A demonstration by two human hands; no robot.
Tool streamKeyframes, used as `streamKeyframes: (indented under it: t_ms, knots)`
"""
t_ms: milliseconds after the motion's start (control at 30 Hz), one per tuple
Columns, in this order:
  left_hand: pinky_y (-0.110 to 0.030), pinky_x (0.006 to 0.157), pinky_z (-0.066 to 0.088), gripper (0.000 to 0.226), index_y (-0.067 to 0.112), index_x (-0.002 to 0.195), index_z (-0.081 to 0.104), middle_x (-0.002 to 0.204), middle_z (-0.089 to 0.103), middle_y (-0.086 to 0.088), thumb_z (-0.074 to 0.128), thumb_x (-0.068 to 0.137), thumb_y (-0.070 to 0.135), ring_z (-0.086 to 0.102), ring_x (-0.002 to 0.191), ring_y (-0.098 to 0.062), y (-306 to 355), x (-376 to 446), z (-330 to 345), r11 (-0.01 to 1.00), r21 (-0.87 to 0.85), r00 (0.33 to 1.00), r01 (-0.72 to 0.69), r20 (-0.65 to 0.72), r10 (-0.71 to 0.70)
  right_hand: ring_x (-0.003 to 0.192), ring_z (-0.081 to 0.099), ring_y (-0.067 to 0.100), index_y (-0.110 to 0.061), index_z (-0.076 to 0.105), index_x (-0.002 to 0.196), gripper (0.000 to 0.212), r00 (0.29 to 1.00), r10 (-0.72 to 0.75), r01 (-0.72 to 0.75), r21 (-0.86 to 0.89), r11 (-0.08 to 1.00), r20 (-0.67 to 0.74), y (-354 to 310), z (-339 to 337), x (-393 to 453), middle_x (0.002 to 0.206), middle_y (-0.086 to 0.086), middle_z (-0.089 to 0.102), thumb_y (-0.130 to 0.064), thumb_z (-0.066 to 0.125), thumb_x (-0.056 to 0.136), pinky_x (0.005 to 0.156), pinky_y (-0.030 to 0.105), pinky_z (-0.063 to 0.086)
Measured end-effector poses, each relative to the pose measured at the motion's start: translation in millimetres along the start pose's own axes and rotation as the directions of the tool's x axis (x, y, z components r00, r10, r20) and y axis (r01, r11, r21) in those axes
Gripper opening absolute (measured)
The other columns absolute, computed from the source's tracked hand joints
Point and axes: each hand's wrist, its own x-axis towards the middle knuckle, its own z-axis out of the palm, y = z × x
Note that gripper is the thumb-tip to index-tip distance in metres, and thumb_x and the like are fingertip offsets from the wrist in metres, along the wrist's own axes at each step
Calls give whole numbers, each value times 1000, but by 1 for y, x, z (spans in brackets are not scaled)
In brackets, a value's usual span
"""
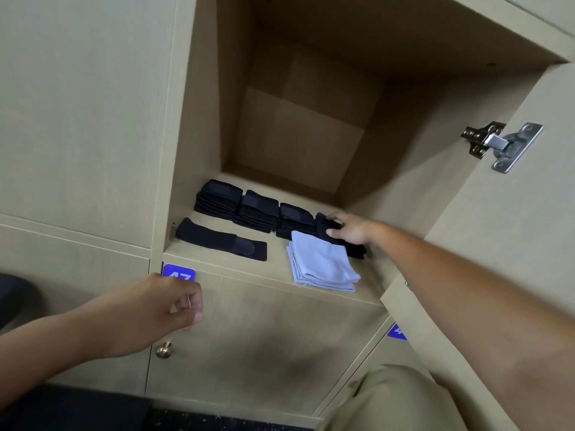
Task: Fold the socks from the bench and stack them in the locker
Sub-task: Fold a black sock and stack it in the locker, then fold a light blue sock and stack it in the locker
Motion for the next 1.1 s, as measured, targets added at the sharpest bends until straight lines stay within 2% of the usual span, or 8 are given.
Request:
streamKeyframes:
  t_ms: [133,333,400,467,533,600,800,1100]
  knots:
    - [-19,71,49,14,37,84,63,87,68,28,62,98,39,64,75,3,-2,-1,-1,1000,9,1000,10,-4,-10,143,40,26,-28,30,158,57,994,25,-11,-126,992,108,-6,4,0,160,3,37,-41,47,106,113,31,31]
    - [-20,73,50,14,35,84,64,87,69,24,62,98,39,64,74,1,-7,-7,-8,999,11,999,46,-23,-46,139,43,28,-25,32,157,57,993,52,-42,-96,995,104,-11,5,0,156,6,41,-37,52,104,111,33,34]
    - [-24,75,52,14,36,84,63,86,68,24,62,97,41,64,73,0,-9,-9,-10,998,15,998,64,-29,-63,136,47,28,-20,41,152,54,999,34,-32,-37,999,41,-13,6,-2,152,8,46,-33,57,103,107,30,37]
    - [-24,74,52,13,39,84,63,85,67,23,61,96,44,63,75,2,-9,-12,-13,996,43,996,77,-40,-75,127,55,27,-15,55,141,43,993,-11,16,42,999,-119,-17,6,-7,140,8,58,-27,62,100,95,26,41]
    - [-21,72,50,14,39,84,62,84,68,19,61,97,45,61,76,5,-8,-15,-16,995,61,996,74,-53,-71,115,61,26,-15,65,127,30,955,-40,69,88,994,-295,-24,5,-16,123,6,67,-24,63,99,84,24,40]
    - [-23,72,50,14,37,85,62,85,67,18,60,97,44,60,76,6,-8,-17,-20,995,68,995,78,-63,-74,108,63,24,-17,68,117,20,921,-75,135,133,982,-382,-34,6,-28,110,2,68,-22,61,98,83,25,42]
    - [-29,76,53,15,37,86,63,90,67,19,60,97,47,63,76,-4,-10,-20,-31,994,53,991,98,-96,-92,94,66,15,-25,67,99,8,853,-210,320,160,934,-478,-78,24,-76,94,-10,69,-21,61,97,87,34,54]
    - [-38,80,57,17,37,85,63,84,68,20,60,95,50,64,76,-4,-21,-31,-55,984,75,970,160,-195,-143,100,54,8,-29,63,100,7,750,-452,558,97,824,-482,-148,69,-132,93,-19,62,-28,56,97,85,37,51]
